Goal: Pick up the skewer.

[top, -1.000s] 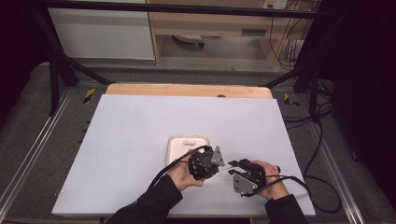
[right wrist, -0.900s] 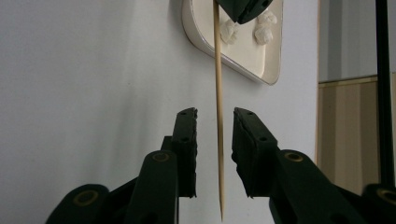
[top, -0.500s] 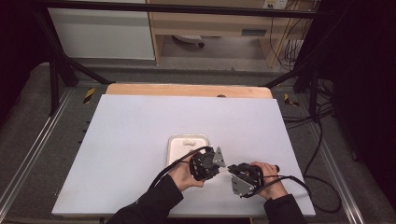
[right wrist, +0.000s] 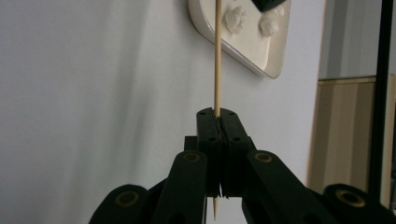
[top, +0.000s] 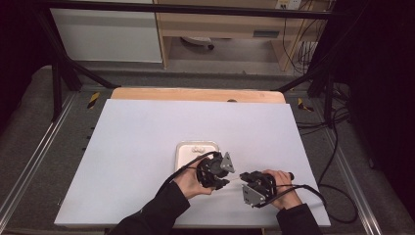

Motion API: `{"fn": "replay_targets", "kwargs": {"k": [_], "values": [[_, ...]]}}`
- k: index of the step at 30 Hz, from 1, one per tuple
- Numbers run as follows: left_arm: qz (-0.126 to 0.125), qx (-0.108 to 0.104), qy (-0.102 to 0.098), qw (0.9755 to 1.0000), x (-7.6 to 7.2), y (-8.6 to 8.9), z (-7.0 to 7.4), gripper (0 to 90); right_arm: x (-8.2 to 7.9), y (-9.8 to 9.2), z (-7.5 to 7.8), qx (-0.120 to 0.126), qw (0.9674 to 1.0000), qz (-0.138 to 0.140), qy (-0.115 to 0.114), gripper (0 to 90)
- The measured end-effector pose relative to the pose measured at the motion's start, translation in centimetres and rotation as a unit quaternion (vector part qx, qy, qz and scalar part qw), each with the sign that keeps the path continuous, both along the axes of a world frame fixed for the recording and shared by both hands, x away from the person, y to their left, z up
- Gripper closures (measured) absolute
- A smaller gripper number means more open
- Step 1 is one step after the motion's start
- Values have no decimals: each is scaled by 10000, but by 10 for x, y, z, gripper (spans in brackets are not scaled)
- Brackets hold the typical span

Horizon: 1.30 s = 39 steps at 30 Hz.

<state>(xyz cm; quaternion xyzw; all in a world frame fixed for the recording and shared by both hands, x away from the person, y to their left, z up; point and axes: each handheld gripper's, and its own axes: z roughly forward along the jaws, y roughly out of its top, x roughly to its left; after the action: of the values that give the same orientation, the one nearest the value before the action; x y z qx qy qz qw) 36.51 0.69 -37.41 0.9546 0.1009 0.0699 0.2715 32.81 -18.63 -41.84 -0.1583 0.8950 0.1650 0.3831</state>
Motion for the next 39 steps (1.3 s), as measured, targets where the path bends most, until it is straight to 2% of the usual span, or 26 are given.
{"fn": "replay_targets", "kwargs": {"k": [1, 2, 5, 7, 11, 14, 16, 21, 29, 32, 39], "values": [[46, 58, 0, 10000, 1, 1, 0, 606, 1, -1, 3, -85, 9999, -31, -113, 889], [90, 87, 40, 9999, 1, 2, 0, 606, 1, -1, 3, -85, 9999, -31, -113, 889], [209, 218, 237, 9993, 4, 4, -1, 500, 1, 1, 7, -203, 9995, -54, -216, 889], [184, 349, 303, 9988, 5, 4, -2, 474, 2, 5, 10, -397, 9986, -17, -350, 889], [180, 693, 368, 9968, 6, -1, -6, 482, 4, 9, 13, -560, 9975, 83, -428, 889], [247, 781, 443, 9957, 8, -3, -8, 564, 4, 13, 13, -756, 9958, 167, -498, 888], [256, 845, 446, 9951, 9, -5, -9, 591, 4, 14, 13, -775, 9956, 190, -497, 889], [229, 893, 516, 9944, 11, -8, -11, 769, 4, 17, 14, -836, 9951, 158, -507, 889], [190, 1017, 457, 9936, 10, -11, -14, 871, 4, 20, 13, -919, 9941, 253, -522, 889], [231, 1053, 400, 9934, 10, -11, -15, 877, 4, 21, 13, -886, 9942, 302, -538, 889], [340, 979, 269, 9943, 8, -10, -15, 886, 5, 22, 13, -855, 9946, 269, -523, 888]]}}
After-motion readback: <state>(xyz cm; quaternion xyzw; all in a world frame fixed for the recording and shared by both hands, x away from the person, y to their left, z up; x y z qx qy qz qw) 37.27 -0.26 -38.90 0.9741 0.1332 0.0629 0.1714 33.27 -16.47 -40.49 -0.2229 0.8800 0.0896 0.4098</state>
